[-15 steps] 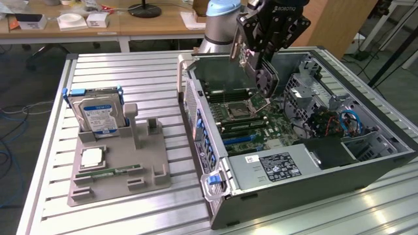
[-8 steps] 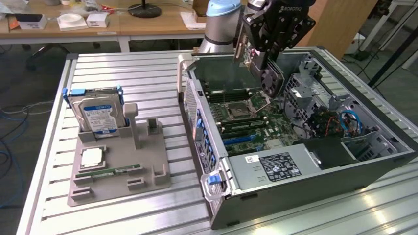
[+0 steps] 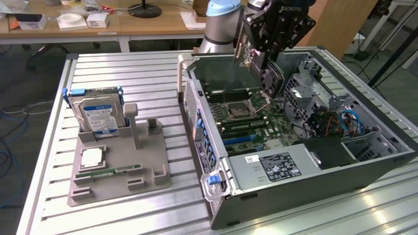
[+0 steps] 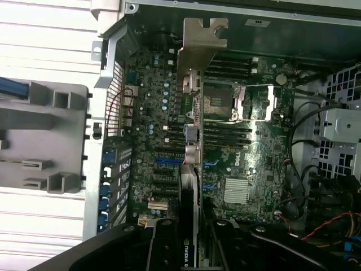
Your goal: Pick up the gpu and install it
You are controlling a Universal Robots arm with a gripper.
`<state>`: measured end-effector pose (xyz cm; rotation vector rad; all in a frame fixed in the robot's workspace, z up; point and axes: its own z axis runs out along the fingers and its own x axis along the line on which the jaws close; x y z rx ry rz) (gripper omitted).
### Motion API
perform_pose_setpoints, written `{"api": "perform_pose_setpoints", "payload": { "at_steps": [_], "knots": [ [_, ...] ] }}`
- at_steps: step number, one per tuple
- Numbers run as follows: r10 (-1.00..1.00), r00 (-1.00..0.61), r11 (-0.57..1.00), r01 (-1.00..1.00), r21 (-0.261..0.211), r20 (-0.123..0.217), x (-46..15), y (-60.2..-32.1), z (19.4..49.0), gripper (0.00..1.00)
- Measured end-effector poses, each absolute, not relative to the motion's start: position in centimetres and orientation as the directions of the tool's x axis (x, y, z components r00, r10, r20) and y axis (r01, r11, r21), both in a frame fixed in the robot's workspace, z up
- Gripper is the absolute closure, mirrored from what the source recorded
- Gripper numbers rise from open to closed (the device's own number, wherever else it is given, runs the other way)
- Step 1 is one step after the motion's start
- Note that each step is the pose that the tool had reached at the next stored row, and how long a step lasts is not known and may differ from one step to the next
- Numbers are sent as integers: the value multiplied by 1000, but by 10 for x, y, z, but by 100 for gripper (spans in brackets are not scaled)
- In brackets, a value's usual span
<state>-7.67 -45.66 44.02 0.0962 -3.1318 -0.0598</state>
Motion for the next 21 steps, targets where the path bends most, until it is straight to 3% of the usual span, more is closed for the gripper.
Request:
{"api": "perform_pose_setpoints", "payload": {
  "at_steps": [21],
  "knots": [
    [-62,-998,997,-61,38,7,-56,-457,440,74]
  ]
}}
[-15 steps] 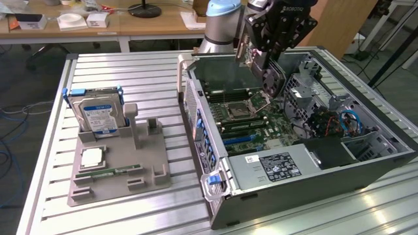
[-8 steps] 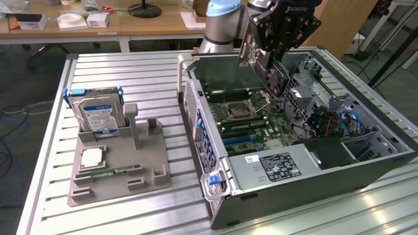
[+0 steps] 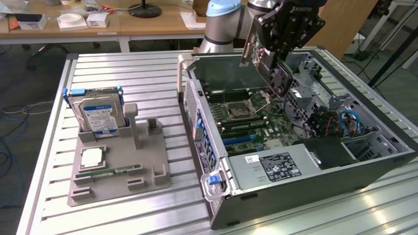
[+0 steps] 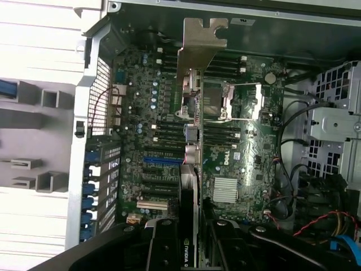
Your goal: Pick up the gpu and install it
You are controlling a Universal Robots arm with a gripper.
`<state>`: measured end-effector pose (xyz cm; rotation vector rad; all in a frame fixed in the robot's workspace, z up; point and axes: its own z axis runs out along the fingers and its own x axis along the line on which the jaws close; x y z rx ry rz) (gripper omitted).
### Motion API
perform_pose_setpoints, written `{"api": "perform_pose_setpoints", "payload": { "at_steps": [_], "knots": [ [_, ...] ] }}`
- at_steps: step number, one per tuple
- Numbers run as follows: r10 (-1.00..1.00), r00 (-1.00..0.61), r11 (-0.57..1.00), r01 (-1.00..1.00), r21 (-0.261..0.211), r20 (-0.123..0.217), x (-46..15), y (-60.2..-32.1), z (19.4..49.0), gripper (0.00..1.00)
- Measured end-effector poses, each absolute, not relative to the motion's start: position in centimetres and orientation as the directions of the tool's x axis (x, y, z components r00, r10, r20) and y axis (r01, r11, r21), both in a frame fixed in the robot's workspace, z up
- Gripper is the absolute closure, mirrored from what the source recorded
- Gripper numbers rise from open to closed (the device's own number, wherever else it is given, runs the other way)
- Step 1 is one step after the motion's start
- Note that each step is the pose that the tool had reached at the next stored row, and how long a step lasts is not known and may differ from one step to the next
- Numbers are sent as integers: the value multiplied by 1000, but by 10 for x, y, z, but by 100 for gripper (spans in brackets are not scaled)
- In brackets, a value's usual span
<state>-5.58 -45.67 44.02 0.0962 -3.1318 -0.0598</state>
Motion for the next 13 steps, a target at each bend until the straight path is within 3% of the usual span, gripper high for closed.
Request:
{"api": "perform_pose_setpoints", "payload": {
  "at_steps": [13],
  "knots": [
    [-62,-998,997,-61,38,7,-51,-457,440,74]
  ]
}}
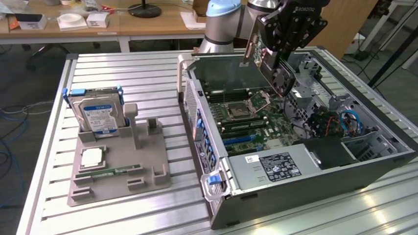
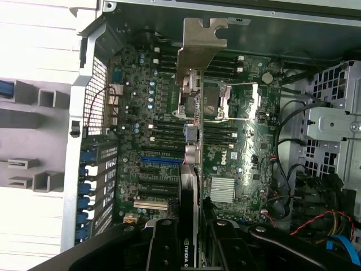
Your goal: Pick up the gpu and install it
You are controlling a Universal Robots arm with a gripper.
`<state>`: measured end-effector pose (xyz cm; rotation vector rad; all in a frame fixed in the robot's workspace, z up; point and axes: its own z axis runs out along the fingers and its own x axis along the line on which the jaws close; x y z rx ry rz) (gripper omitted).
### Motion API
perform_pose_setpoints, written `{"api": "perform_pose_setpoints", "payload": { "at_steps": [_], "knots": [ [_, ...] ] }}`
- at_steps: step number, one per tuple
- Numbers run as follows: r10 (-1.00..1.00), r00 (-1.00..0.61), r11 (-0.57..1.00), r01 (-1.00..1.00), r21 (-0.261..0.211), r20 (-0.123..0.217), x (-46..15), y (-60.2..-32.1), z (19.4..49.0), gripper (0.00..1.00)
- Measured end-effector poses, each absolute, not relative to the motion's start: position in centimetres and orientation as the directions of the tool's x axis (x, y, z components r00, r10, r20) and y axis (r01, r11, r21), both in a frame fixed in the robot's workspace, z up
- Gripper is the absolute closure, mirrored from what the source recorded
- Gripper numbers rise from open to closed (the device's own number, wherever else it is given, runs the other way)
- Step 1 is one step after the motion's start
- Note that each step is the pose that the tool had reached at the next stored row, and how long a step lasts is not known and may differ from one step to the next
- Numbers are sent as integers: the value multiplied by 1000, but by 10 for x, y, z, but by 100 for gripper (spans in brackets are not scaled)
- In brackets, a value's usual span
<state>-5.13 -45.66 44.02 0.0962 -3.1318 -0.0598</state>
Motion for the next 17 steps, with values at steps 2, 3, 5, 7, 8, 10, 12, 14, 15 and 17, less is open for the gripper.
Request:
{"api": "perform_pose_setpoints", "payload": {
  "at_steps": [2,3,5,7,8,10,12,14,15,17],
  "knots": [
    [-62,-998,997,-61,38,7,-51,-457,440,74],
    [-62,-998,997,-62,38,7,-51,-457,440,74],
    [-63,-998,997,-63,38,7,-51,-457,440,74],
    [-64,-998,997,-64,38,7,-51,-457,440,74],
    [-65,-998,997,-65,38,7,-51,-457,440,74],
    [-68,-998,997,-67,38,7,-51,-457,440,74],
    [-72,-997,997,-72,38,7,-51,-457,440,74],
    [-79,-997,996,-78,38,7,-51,-457,440,74],
    [-83,-996,996,-83,38,7,-51,-457,440,74],
    [-94,-996,995,-94,38,7,-51,-457,440,74]
  ]
}}
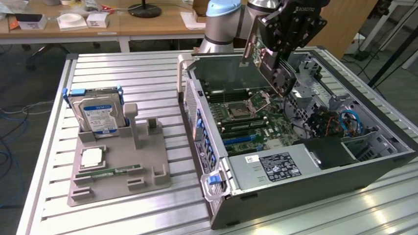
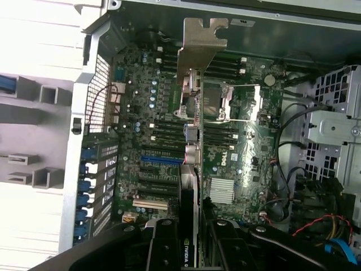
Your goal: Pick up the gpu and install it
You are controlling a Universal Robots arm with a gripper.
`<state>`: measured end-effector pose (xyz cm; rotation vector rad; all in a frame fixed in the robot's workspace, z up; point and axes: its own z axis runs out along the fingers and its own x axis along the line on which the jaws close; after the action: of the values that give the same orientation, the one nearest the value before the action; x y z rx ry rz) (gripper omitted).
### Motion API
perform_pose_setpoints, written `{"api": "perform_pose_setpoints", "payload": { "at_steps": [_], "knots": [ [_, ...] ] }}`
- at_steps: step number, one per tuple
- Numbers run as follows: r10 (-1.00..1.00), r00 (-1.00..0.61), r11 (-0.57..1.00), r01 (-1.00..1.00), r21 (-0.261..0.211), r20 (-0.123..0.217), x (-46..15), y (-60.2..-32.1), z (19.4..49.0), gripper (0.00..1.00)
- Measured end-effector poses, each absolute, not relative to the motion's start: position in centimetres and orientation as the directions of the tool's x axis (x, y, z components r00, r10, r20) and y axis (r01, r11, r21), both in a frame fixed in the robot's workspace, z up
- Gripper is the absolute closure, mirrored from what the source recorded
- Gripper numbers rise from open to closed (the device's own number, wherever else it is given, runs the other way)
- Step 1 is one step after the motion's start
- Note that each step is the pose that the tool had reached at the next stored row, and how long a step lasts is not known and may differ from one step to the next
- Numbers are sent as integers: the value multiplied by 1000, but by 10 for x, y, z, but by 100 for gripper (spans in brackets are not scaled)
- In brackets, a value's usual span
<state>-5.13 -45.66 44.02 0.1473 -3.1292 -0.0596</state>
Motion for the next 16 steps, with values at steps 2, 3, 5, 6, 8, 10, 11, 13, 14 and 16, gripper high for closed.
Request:
{"api": "perform_pose_setpoints", "payload": {
  "at_steps": [2,3,5,6,8,10,11,13,14,16],
  "knots": [
    [-107,-994,994,-107,38,7,-51,-457,440,74],
    [-114,-993,993,-114,38,7,-51,-457,440,74],
    [-129,-992,991,-129,38,7,-51,-457,440,74],
    [-138,-990,990,-138,38,7,-51,-457,440,74],
    [-155,-988,987,-155,38,7,-51,-457,440,74],
    [-173,-985,984,-172,39,7,-50,-457,440,74],
    [-182,-983,983,-181,38,7,-50,-457,440,74],
    [-200,-980,979,-200,38,7,-50,-457,440,74],
    [-209,-978,977,-208,38,7,-49,-457,440,74],
    [-226,-974,973,-226,38,7,-49,-457,440,74]
  ]
}}
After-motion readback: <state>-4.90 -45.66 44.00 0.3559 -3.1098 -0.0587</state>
